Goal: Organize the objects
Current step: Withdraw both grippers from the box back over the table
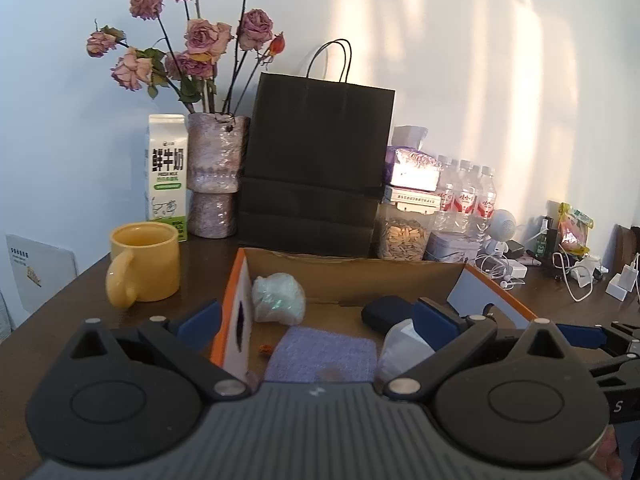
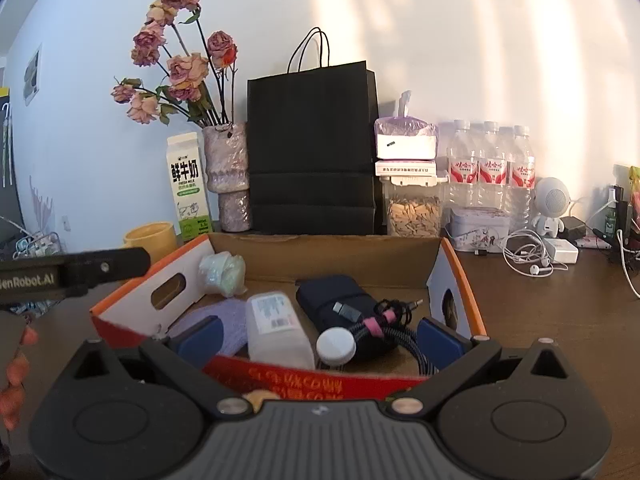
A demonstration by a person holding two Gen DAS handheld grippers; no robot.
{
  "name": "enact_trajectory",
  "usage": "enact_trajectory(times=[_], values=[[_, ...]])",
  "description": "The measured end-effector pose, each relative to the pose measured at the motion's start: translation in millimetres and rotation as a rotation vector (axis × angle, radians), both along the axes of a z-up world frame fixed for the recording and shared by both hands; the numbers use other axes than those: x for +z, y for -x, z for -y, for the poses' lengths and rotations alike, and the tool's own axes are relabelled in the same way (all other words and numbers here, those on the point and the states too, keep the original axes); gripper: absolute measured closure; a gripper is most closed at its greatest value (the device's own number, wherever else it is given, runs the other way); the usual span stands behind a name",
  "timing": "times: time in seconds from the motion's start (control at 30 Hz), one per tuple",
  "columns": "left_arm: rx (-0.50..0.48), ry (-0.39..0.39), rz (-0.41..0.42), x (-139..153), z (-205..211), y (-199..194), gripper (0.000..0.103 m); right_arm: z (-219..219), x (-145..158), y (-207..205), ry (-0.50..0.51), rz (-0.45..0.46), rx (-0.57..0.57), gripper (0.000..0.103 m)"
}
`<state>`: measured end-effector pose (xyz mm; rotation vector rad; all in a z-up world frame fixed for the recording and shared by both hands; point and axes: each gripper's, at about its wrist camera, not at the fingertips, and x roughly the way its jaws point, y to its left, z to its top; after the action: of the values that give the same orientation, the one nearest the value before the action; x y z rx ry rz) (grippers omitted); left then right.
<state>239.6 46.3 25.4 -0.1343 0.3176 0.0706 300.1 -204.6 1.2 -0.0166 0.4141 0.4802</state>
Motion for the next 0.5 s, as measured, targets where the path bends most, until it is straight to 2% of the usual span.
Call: enact_trajectory(times=[0.5], values=[[0.005,-0.019,-0.041,1,-18,49,0.0,13,-1,42,-0.017,-0.054,0.015,0.0]])
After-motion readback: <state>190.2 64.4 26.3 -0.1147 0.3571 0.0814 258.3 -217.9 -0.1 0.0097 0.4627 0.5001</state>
